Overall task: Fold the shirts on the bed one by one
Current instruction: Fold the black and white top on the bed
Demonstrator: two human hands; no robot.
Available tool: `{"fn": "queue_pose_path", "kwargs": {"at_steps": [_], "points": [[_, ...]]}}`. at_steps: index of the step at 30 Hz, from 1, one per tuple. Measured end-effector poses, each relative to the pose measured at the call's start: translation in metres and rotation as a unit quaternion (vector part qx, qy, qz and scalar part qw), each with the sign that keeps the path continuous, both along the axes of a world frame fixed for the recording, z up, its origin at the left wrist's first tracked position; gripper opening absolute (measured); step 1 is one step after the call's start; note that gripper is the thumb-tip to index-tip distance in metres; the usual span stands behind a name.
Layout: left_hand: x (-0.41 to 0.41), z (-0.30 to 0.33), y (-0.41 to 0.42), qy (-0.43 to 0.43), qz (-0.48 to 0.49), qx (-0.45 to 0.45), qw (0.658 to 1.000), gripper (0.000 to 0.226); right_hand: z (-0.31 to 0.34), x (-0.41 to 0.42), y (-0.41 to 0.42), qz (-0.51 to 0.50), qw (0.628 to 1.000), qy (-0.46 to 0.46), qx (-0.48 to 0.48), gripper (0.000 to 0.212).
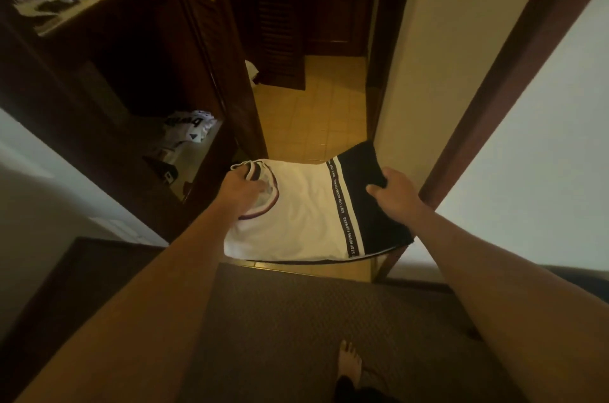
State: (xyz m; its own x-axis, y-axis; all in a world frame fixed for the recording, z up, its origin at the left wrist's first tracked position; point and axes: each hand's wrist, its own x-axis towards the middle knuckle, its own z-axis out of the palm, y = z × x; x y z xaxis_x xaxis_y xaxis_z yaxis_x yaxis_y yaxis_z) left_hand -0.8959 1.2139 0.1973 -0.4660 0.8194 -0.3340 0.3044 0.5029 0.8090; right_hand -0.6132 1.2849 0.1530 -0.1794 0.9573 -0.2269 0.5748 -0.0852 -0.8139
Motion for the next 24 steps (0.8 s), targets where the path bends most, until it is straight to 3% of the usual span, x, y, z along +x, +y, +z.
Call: {"fn": "queue_pose_path", "kwargs": {"at_steps": [10, 19, 24], "points": [[-0.005, 0.011, 0.157, 0.006, 0.009, 0.019, 1.000, 0.034, 0.008, -0.025, 0.157, -0.020, 0.999, 0.021, 0.020, 0.046], [-0.045, 0.012, 0.294, -0.012, -0.027, 0.034, 0.999, 0.037, 0.013, -0.066, 0.278, -0.071, 0.996, -0.020, 0.043, 0.051], [-0.087, 0.011, 0.385, 0.006, -0.070, 0.049, 0.996, 0.025, 0.019, -0.105, 0.355, -0.035, 0.998, -0.049, 0.033, 0.052]]}}
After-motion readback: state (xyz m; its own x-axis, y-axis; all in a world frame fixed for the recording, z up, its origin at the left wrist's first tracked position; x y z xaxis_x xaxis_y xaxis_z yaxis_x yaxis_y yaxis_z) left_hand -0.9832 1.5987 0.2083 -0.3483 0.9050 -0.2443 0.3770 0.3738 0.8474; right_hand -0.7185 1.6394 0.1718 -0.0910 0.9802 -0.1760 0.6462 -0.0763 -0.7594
